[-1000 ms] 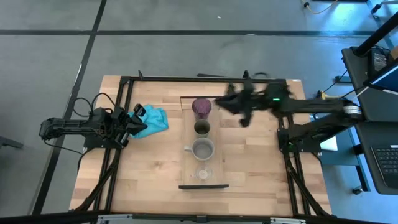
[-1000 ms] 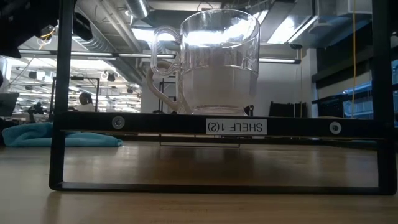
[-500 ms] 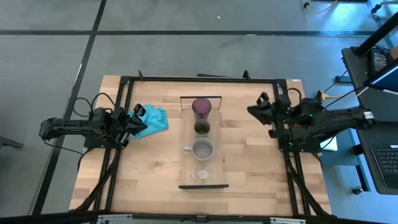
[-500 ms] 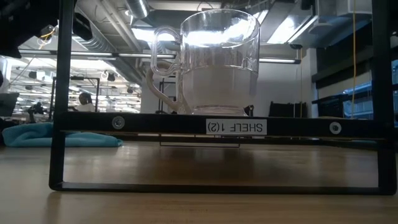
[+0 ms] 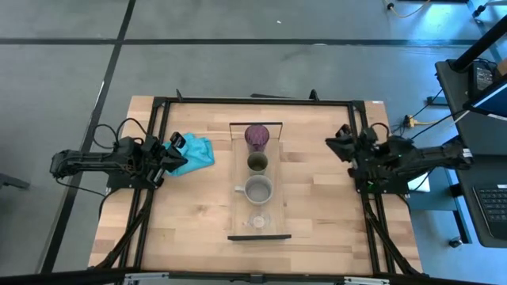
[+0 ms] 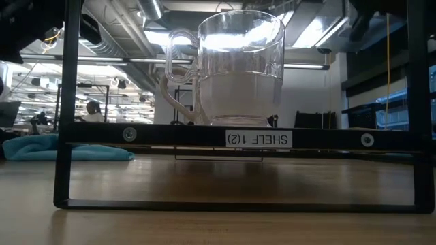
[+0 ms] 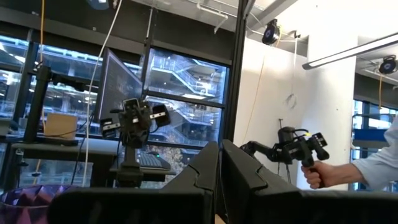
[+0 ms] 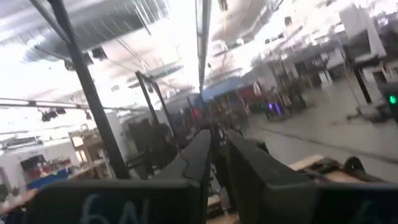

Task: Stack small to large cups/mugs on shelf
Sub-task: Return to Home Position

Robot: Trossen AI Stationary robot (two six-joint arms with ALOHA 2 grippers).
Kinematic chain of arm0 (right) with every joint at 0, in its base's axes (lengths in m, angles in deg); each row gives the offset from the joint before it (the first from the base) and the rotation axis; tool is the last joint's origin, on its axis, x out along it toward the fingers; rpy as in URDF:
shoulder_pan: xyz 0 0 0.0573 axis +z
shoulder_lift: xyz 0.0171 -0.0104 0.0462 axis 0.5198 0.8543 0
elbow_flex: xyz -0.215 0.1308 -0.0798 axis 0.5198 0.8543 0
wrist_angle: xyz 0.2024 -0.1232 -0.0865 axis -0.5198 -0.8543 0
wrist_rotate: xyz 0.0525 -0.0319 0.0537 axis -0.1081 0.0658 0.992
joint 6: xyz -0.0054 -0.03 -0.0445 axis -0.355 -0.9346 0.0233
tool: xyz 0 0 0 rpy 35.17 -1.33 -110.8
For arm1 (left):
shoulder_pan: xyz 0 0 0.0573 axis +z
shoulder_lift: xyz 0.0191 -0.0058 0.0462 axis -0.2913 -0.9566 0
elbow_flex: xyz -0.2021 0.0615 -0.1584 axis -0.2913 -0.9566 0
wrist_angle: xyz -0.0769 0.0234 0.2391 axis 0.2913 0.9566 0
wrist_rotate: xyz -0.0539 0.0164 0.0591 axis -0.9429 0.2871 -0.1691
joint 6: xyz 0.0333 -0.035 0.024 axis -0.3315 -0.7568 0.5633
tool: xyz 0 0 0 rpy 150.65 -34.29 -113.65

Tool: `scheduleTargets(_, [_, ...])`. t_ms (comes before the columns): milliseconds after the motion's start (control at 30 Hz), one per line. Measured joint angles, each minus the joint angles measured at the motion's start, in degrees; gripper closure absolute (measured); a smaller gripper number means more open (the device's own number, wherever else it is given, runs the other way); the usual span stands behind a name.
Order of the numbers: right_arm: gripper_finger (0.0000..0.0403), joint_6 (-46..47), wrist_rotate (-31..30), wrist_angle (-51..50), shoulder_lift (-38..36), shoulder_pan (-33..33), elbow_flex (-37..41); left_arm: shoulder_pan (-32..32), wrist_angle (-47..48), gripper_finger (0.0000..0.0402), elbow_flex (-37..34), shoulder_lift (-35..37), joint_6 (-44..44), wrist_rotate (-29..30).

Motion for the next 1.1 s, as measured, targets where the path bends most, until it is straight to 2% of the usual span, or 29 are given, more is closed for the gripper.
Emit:
scheduleTargets(200, [0.0349,0.2,-0.4,0.3,-8.5,0.0,4.9,0.0,0.0,0.0390,0.0,0.0,0.0,0.0])
scheduleTargets(433, [0.0349,0.7,-3.2,0.1,-13.5,0.0,8.9,0.0,0.0,0.0390,0.0,0.0,0.0,0.0])
scheduleTargets(1100, [0.0349,2.4,-4.9,0.7,-15.9,0.0,14.9,0.0,0.0,0.0390,0.0,0.0,0.0,0.0])
